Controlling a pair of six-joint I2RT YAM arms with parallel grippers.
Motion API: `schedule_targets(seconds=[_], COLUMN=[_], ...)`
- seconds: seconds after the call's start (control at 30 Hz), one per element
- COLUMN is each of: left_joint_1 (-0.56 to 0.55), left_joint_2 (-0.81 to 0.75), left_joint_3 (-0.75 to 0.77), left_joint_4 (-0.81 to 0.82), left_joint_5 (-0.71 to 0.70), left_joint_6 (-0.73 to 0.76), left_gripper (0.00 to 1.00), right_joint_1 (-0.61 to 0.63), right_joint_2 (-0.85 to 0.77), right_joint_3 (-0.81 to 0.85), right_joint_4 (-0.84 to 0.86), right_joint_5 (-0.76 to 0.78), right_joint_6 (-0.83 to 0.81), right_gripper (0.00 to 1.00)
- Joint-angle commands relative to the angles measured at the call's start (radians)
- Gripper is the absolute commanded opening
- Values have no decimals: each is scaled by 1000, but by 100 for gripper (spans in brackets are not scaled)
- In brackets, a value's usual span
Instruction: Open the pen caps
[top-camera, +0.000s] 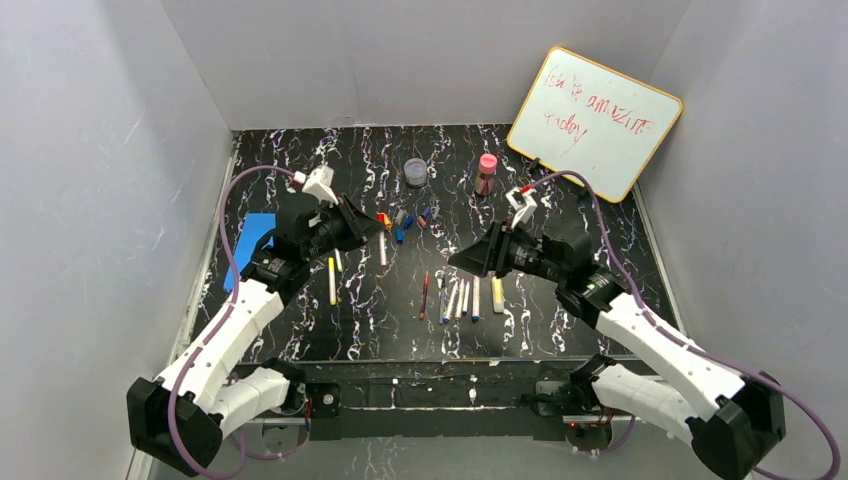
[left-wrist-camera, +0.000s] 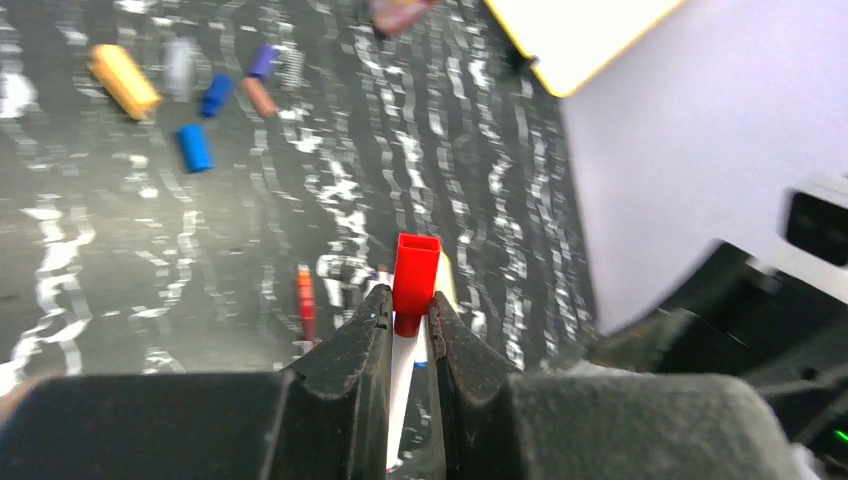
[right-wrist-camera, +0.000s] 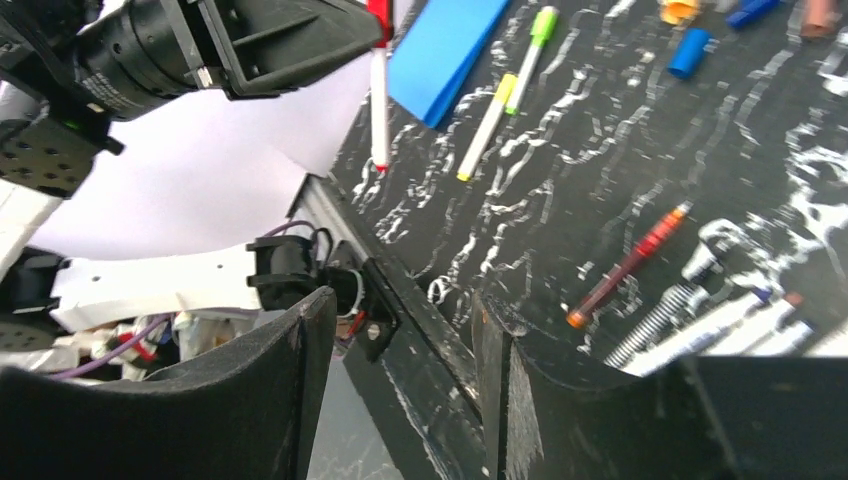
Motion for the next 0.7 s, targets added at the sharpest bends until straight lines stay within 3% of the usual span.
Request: schedule_targets(seconds=[0.0, 0.23, 0.67], left_joint_1=[-65, -111, -135], left_joint_2=[-61, -162, -189], left_joint_3=[-37, -175, -176], left_joint_4=[205, 473, 485], left_joint_5=[113, 111, 109], left_joint_6=[-116, -291, -284], left_gripper=[0, 0, 0], right_joint_1=[56, 115, 172], right_joint_2=[76, 196, 350], right_joint_3=[31, 70, 148], right_joint_4=[297, 419, 556], right_joint_5=[-78, -4, -54], right_joint_6=[92, 150, 235], right_gripper=[60, 63, 59])
